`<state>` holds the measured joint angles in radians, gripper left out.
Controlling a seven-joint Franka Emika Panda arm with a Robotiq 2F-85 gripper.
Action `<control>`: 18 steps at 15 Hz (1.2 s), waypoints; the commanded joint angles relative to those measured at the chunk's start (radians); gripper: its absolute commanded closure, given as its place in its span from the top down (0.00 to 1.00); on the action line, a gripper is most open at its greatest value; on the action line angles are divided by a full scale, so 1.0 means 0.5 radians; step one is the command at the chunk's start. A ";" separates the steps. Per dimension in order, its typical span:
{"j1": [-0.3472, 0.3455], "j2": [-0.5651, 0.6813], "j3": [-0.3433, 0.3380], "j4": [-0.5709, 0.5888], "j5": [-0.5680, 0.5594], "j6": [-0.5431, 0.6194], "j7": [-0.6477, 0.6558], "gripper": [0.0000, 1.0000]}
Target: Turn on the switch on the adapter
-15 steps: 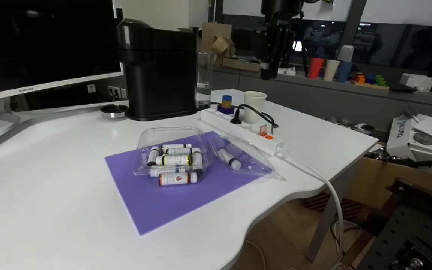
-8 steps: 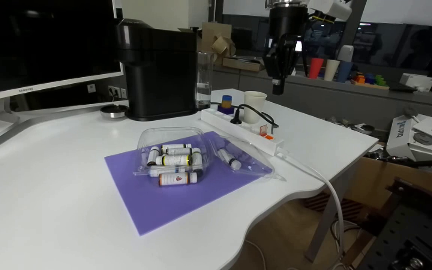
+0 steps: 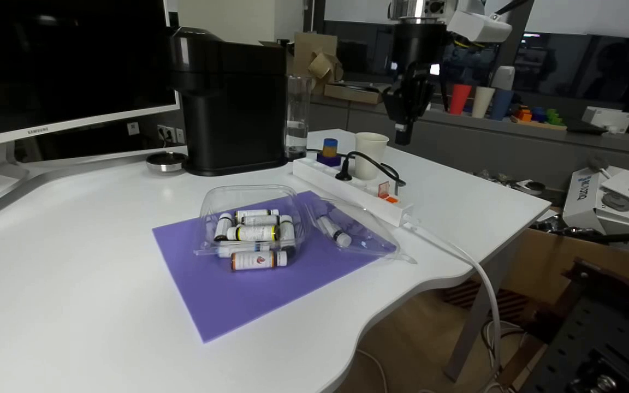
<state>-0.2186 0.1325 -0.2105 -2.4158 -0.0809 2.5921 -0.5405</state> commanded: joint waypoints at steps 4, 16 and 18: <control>-0.076 0.208 -0.006 0.046 -0.090 0.160 0.082 0.00; -0.171 0.626 0.071 0.341 -0.062 0.145 0.080 0.00; -0.177 0.673 0.095 0.396 -0.060 0.125 0.081 0.00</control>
<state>-0.2886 0.4274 -0.1880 -2.2811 -0.0999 2.6796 -0.5310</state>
